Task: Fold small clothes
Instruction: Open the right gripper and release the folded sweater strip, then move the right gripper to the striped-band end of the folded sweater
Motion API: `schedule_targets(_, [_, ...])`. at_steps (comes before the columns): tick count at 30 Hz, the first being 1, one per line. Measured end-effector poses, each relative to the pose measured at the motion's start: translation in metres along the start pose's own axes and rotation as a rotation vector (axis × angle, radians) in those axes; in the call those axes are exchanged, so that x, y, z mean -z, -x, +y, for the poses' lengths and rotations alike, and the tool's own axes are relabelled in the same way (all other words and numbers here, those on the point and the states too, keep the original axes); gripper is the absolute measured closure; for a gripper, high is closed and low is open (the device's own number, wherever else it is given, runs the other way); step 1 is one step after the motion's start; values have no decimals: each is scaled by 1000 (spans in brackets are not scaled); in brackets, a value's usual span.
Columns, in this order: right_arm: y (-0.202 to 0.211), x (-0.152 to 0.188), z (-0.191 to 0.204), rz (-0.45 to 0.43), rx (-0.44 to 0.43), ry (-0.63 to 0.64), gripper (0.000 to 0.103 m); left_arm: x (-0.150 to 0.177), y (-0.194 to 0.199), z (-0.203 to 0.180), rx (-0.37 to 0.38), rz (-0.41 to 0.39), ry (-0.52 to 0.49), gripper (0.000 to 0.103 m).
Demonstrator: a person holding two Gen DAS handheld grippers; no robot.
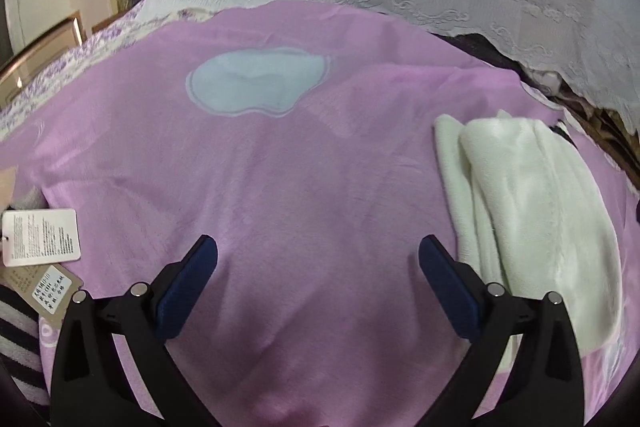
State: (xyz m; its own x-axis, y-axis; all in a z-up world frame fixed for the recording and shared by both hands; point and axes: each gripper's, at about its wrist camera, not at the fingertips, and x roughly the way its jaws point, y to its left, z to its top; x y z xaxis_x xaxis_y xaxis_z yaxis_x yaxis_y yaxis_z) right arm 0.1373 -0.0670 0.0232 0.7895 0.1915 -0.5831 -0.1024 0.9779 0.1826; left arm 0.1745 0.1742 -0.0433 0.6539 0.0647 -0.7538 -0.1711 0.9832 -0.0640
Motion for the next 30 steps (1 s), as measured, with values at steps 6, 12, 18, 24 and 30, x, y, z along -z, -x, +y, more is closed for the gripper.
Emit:
schedule_targets(6, [-24,37,-24,89,94,12,88,4,7,-14,70,-9,-35,4])
schedule_targets(12, [-50,47,15,99,95,88,100,9,3,-28,30,-9,-104,4])
schedule_targets(18, [-49,53,4,86,70,119,100,10,0,-31,41,2,-113,4])
schedule_targets(24, [-35,52,2,37,26,107,100,14,9,-37,62,-23,-136,4])
schedule_targets(30, [-9,38,-14,-67,-45,63,100,19,17,-46,59,-55,-170,4])
